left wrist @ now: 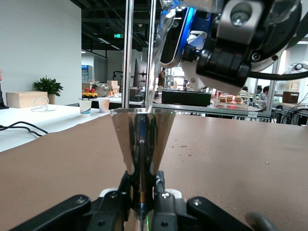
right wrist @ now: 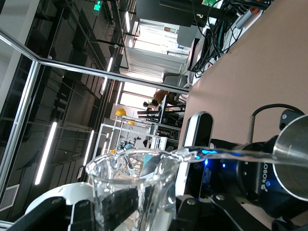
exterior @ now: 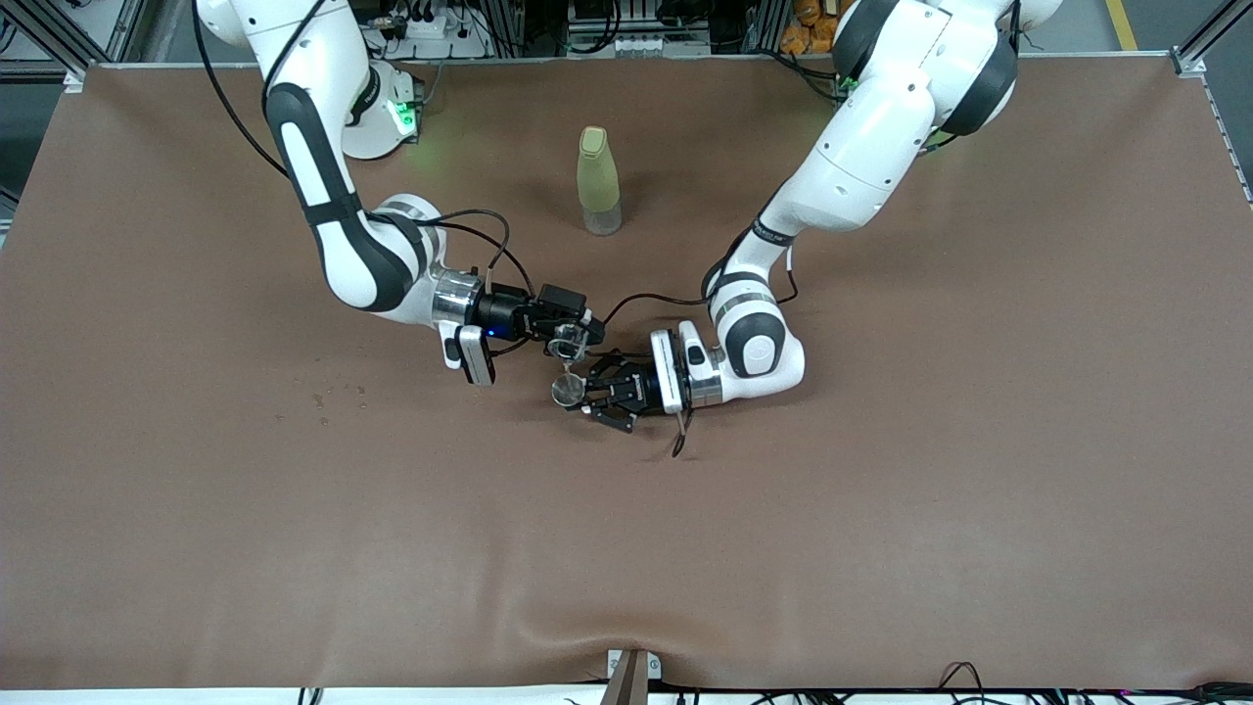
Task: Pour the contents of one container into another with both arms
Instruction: 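Tilt the beaker with the right gripper, pouring liquid into the jigger, then level the beaker and move both grippers apart toward their start spots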
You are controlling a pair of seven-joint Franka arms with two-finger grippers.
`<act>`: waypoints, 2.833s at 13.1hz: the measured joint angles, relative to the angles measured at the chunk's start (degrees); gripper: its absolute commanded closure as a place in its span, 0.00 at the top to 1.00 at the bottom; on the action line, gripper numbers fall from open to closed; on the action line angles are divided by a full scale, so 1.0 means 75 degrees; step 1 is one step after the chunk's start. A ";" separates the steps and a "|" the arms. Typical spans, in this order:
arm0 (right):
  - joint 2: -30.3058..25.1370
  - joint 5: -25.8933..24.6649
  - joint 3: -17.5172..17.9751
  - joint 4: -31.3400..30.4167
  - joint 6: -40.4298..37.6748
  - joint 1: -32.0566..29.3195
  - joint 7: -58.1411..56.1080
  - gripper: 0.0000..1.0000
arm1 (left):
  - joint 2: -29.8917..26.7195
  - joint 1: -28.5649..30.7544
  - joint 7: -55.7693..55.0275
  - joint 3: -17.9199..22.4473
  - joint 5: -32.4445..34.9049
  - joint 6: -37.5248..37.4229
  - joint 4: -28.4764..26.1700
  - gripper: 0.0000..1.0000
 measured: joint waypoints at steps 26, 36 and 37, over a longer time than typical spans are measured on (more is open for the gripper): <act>-0.0018 0.0009 -0.0001 0.0073 -0.0014 0.0003 0.3650 0.00 | -0.0157 0.0020 0.0026 -0.0012 0.0000 -0.0001 -0.0214 0.00; -0.0074 -0.0686 -0.0595 0.0390 -0.0007 -0.0010 -0.0035 0.00 | -0.0303 0.0053 0.0342 -0.0010 0.0000 -0.0321 -0.0652 0.00; -0.0081 -0.0874 -0.0780 0.0407 -0.0008 -0.0018 -0.0915 0.00 | -0.0322 0.0070 0.0342 -0.0006 0.0000 -0.0325 -0.0672 0.00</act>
